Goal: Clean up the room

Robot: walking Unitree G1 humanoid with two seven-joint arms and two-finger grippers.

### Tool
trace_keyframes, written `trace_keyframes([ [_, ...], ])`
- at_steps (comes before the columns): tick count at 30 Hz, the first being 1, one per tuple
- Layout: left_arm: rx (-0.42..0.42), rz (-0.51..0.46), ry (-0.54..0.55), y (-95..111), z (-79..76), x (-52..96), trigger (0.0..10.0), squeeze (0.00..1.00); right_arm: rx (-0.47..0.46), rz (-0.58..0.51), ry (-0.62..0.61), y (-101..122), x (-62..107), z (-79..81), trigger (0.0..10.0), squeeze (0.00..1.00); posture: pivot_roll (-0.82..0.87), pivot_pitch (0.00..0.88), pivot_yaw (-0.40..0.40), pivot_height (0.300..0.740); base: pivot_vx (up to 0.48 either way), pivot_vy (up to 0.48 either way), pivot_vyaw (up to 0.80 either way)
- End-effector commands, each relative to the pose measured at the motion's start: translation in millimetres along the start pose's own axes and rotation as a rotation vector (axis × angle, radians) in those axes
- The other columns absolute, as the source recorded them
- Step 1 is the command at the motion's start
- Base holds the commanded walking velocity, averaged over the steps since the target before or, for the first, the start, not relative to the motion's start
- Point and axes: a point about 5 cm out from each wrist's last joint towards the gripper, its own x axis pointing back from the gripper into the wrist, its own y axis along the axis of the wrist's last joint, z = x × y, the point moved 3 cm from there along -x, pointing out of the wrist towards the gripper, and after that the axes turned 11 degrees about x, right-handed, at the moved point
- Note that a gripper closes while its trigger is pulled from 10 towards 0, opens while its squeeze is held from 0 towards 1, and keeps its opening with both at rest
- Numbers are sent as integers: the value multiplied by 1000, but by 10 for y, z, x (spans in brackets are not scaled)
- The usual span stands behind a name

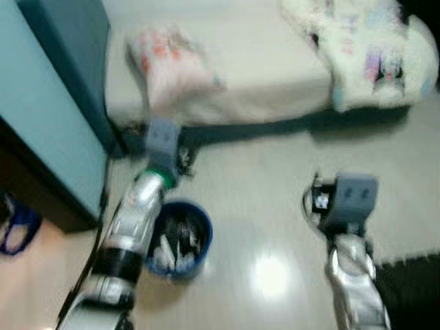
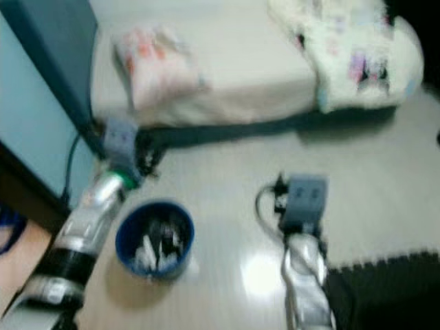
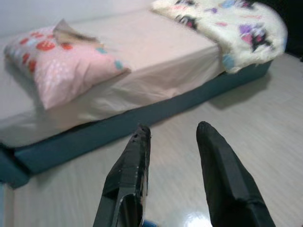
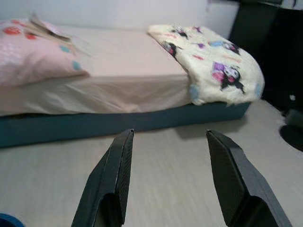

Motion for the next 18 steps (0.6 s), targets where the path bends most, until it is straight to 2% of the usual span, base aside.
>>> trace_keyframes([
  [1,-4,19,75,-35,151,42,10000,0,-7,11,25,-30,30,65,10000,0,-167,121,120,721,420,0,0],
  [5,-15,13,88,-16,168,34,10000,0,-8,8,26,-23,30,68,10000,0,-168,122,119,721,435,0,0],
  [18,-44,18,46,-25,78,34,10000,0,-8,7,21,-22,44,58,10000,0,-176,130,129,721,454,0,0],
])
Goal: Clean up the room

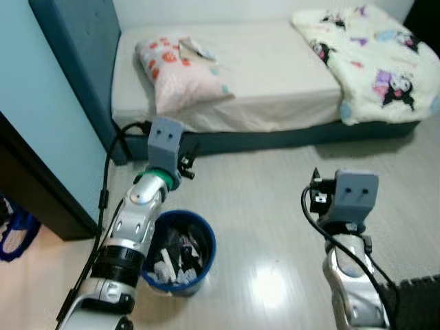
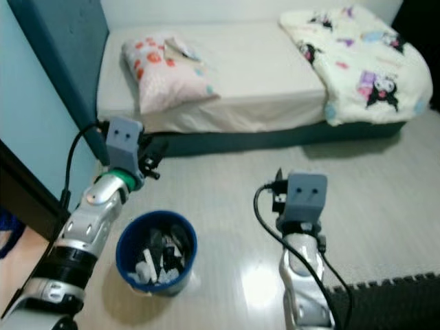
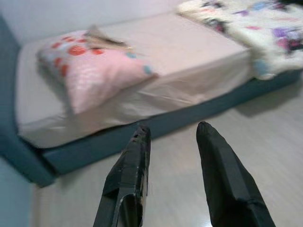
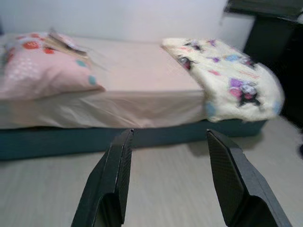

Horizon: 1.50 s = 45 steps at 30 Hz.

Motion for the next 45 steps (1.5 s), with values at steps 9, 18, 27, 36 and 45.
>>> trace_keyframes([
  [9,-1,54,-75,-105,-102,28,10000,0,15,32,5,-76,56,14,10000,0,-174,133,130,721,276,0,-711],
  [18,-6,71,-155,-155,-241,84,10000,0,30,33,0,-77,57,6,10000,0,-170,140,130,721,0,0,0],
  [27,-47,91,-144,-205,-228,95,10000,0,24,33,25,-79,63,57,10000,0,-168,148,120,721,0,0,0],
  [36,-43,109,-115,-254,-170,110,10000,0,7,56,51,-106,100,155,10000,0,-168,142,116,721,0,0,-178],
  [45,-35,93,-123,-229,-175,114,10000,0,10,56,48,-111,92,127,10000,0,-170,141,114,721,356,0,-800],
])
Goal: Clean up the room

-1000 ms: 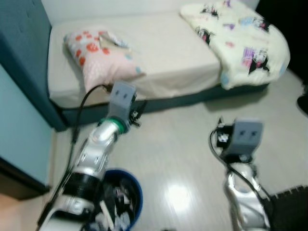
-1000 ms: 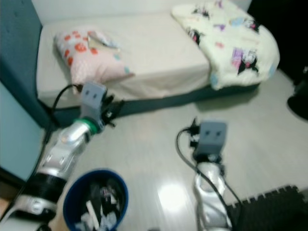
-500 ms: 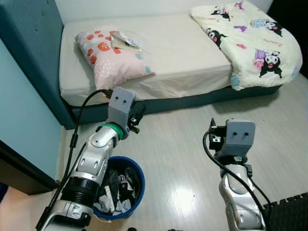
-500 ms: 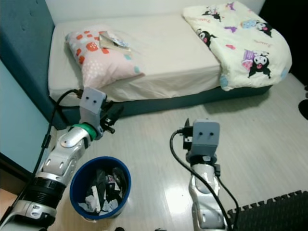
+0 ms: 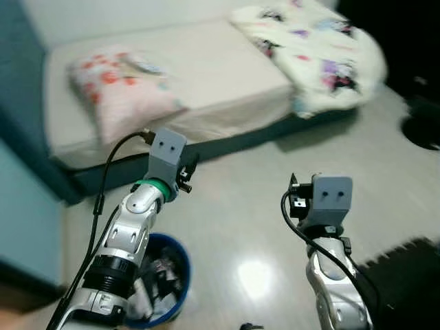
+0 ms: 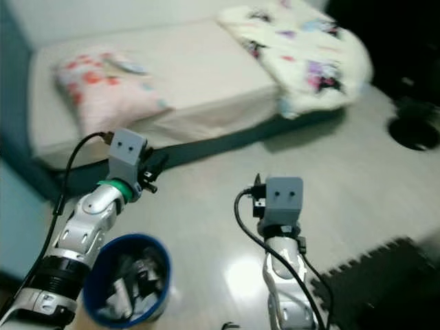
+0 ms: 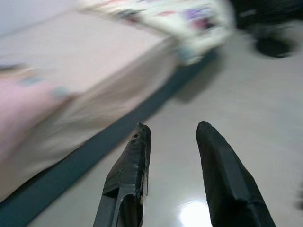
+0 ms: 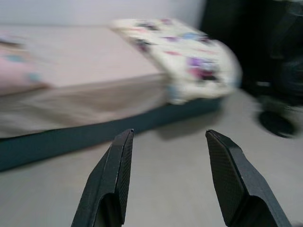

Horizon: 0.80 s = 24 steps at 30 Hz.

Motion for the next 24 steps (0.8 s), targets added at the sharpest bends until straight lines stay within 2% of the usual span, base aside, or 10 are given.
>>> trace_keyframes([
  [1,1,10,11,-38,51,34,10000,0,-9,10,5,-14,9,20,10000,0,-170,141,114,721,386,0,-800],
  [11,2,5,-3,-37,22,35,10000,0,-5,8,2,-8,-3,19,10000,0,-169,133,113,721,386,0,-800],
  [24,-5,1,6,-27,65,46,10000,0,-7,-16,13,49,-46,68,10000,0,-157,121,112,721,384,0,0],
])
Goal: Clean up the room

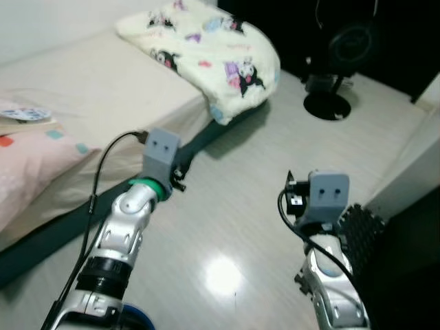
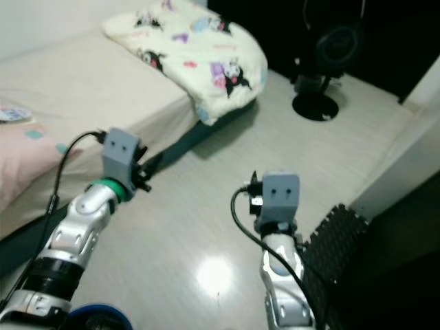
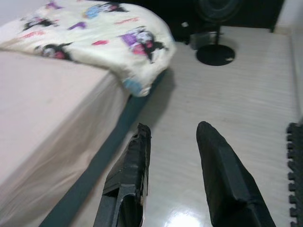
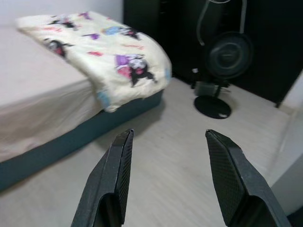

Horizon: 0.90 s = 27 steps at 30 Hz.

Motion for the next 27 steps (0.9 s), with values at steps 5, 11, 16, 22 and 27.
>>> trace_keyframes([
  [5,5,20,-14,-76,-35,18,10000,0,3,9,4,-37,-1,22,10000,0,-151,117,113,721,385,0,0],
  [11,-1,21,-12,-82,-21,24,10000,0,0,-1,18,-16,-10,64,10000,0,-144,115,114,721,385,0,0],
  [16,-9,20,4,-92,18,28,10000,0,4,-15,30,2,-33,84,10000,0,-139,107,114,721,385,0,0],
  [22,-19,13,47,-94,92,40,10000,0,5,-39,51,48,-72,116,10000,0,-129,104,105,721,385,0,0],
  [27,-27,10,74,-103,143,64,10000,0,-4,-51,73,80,-101,181,10000,0,-125,103,103,721,385,0,0],
])
